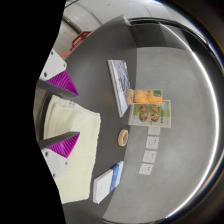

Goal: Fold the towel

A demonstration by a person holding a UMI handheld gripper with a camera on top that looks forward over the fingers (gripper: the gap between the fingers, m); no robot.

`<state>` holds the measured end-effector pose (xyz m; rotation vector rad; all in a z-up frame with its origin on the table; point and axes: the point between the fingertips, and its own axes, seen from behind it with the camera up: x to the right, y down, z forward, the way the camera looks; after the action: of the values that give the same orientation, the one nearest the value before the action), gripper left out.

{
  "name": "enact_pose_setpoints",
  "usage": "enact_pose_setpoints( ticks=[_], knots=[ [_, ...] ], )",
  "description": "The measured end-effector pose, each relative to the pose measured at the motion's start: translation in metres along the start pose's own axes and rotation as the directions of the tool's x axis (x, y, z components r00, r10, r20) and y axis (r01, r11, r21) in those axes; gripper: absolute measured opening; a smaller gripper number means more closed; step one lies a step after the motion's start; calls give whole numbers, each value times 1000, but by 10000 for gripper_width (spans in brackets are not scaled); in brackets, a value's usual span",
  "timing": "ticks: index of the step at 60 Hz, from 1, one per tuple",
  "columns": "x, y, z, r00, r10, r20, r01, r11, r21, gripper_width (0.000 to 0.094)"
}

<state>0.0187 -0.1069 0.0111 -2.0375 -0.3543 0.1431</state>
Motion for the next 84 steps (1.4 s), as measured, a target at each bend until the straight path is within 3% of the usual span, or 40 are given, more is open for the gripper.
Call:
enact_pose_setpoints(
  ticks=[3,5,6,10,11,13,18,27,32,39,47,54,70,74,78,79,80,81,84],
  knots=[
    [-2,8,15,1000,-14,-18,14,1000,-26,661],
    [-5,10,21,999,-21,-27,20,999,-40,698],
    [-6,5,24,999,-16,-31,15,1000,-16,618],
    [-6,6,29,999,-21,-46,21,1000,-15,524],
    [-6,6,29,999,-15,-48,15,1000,-16,537],
    [-4,7,29,998,4,-58,-6,1000,-18,461],
    [21,8,31,985,11,-169,-13,1000,-9,76],
    [23,6,31,968,-39,-247,39,999,-5,13],
    [23,3,29,972,23,-233,-24,1000,0,11],
    [48,-31,0,970,86,-229,-70,995,78,11],
    [111,-60,-40,959,136,-247,-99,983,157,10],
    [185,-52,-67,939,193,-285,-145,973,181,12],
    [273,36,-45,935,233,-269,-236,971,19,36],
    [278,36,-43,936,239,-259,-240,970,26,39],
    [277,36,-45,937,244,-249,-249,968,10,143],
    [277,36,-46,936,245,-252,-251,968,10,247],
    [278,35,-48,935,246,-256,-251,968,12,231],
    [279,34,-50,933,248,-262,-252,968,18,357],
    [286,31,-61,925,247,-289,-248,968,35,609]
  ],
)
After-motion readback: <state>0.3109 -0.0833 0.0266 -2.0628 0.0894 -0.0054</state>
